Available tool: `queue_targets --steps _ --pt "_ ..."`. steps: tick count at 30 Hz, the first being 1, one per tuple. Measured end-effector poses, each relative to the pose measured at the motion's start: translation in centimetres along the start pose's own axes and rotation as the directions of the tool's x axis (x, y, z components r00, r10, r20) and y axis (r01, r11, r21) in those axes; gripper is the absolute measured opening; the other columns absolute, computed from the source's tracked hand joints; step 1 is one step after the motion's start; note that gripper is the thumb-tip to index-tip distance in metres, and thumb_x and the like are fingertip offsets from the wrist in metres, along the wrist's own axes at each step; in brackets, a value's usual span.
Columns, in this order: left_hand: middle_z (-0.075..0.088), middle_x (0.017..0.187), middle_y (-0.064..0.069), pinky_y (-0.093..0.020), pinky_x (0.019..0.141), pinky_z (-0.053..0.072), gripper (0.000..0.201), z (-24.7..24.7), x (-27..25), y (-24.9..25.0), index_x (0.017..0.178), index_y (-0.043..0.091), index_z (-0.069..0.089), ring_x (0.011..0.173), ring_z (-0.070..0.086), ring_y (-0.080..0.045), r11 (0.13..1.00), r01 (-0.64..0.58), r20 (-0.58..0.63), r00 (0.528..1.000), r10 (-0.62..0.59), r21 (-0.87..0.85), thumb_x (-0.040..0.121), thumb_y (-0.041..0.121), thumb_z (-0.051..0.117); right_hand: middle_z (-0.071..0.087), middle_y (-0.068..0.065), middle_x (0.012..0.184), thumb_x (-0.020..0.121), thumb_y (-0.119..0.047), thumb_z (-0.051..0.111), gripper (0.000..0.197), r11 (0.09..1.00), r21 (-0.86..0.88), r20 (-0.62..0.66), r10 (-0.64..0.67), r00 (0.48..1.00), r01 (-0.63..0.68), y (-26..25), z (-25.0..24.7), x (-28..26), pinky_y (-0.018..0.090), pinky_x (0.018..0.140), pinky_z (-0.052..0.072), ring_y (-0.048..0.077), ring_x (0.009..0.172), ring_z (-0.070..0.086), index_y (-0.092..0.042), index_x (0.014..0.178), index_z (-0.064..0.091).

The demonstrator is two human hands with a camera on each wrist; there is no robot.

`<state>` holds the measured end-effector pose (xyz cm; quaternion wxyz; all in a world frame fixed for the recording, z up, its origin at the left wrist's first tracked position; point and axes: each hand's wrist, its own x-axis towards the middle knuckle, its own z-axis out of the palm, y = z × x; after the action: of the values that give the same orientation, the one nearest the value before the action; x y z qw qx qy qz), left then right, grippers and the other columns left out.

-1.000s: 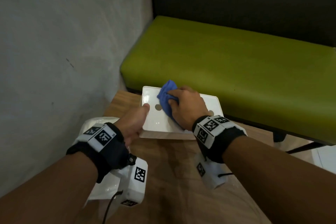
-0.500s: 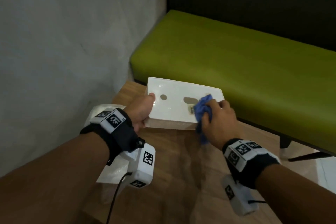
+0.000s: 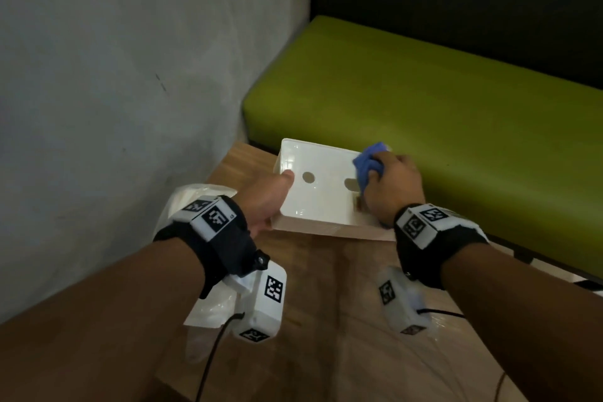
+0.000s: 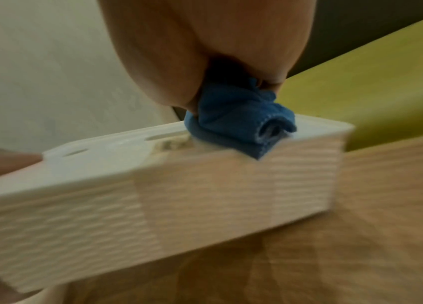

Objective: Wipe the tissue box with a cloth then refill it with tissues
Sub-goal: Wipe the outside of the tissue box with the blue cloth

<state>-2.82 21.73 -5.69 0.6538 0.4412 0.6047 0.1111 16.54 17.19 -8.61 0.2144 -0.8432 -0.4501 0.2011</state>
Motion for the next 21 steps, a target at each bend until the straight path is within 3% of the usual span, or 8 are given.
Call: queue_targets --steps 3,6,8,11,14,17,21 --pt "0.071 0.099 -0.004 -0.040 0.088 0.052 0.032 0.8 0.1 0.0 0.116 0.018 0.058 0.092 0.066 -0.023 0.997 -0.001 -0.013 1.000 -0.001 -0.082 0.105 0.037 0.035 0.054 0.019 0.128 0.088 -0.013 0.054 0.039 0.953 0.054 0.049 -0.302 0.952 0.299 -3.0 0.9 -1.2 0.046 0.097 0.046 0.042 0.111 0.053 -0.019 0.126 0.062" --pt "0.068 0.090 -0.003 -0.031 0.068 0.052 0.026 1.0 0.2 -0.1 0.104 0.020 0.058 0.077 0.064 -0.019 0.992 -0.001 -0.030 1.000 -0.003 -0.125 0.105 0.032 0.036 0.056 0.013 0.128 0.085 -0.020 0.049 0.041 0.866 0.013 0.119 -0.498 0.859 0.500 -4.0 1.6 -2.8 0.048 0.092 0.047 0.039 0.108 0.054 -0.018 0.124 0.063" --pt "0.069 0.094 -0.002 -0.030 0.066 0.051 0.025 0.3 0.2 -0.4 0.111 0.020 0.058 0.079 0.064 -0.017 0.993 0.009 -0.042 0.999 -0.014 -0.121 0.105 0.033 0.037 0.058 0.016 0.125 0.085 -0.023 0.046 0.042 0.882 0.011 0.065 -0.471 0.880 0.471 -2.4 1.5 -3.0 0.046 0.090 0.048 0.040 0.104 0.055 -0.017 0.123 0.063" --pt "0.070 0.105 -0.002 -0.035 0.078 0.052 0.030 -0.6 0.2 -0.8 0.120 0.019 0.057 0.090 0.065 -0.019 0.994 0.027 -0.028 0.999 -0.030 -0.110 0.105 0.035 0.037 0.055 0.021 0.124 0.092 -0.022 0.044 0.041 0.972 -0.055 -0.025 -0.229 0.973 0.227 1.3 0.2 -2.1 0.042 0.090 0.048 0.042 0.108 0.054 -0.016 0.130 0.059" --pt "0.071 0.112 -0.005 -0.042 0.090 0.052 0.031 -0.5 0.4 -0.8 0.121 0.019 0.058 0.099 0.065 -0.023 0.994 0.033 -0.011 0.999 -0.034 -0.105 0.105 0.036 0.037 0.050 0.022 0.131 0.095 -0.021 0.046 0.039 0.991 -0.123 -0.023 -0.055 0.998 0.051 2.8 -0.5 -1.1 0.045 0.092 0.048 0.044 0.114 0.050 -0.017 0.132 0.056" --pt "0.070 0.119 -0.007 -0.045 0.096 0.052 0.037 0.0 0.6 -0.5 0.127 0.018 0.057 0.109 0.064 -0.026 0.995 0.029 -0.026 0.999 -0.032 -0.097 0.104 0.039 0.036 0.053 0.021 0.125 0.093 -0.019 0.047 0.035 0.983 -0.069 -0.008 -0.172 0.985 0.171 0.3 0.2 -1.5 0.047 0.092 0.049 0.044 0.108 0.054 -0.018 0.126 0.060" --pt "0.070 0.109 -0.008 -0.035 0.075 0.051 0.037 0.3 1.0 -0.4 0.126 0.020 0.056 0.090 0.064 -0.024 0.993 0.018 -0.060 0.998 -0.025 -0.119 0.105 0.039 0.033 0.055 0.016 0.124 0.089 -0.018 0.051 0.034 0.939 0.006 0.042 -0.343 0.938 0.343 -3.6 1.6 -5.0 0.045 0.092 0.046 0.038 0.104 0.051 -0.017 0.122 0.062"
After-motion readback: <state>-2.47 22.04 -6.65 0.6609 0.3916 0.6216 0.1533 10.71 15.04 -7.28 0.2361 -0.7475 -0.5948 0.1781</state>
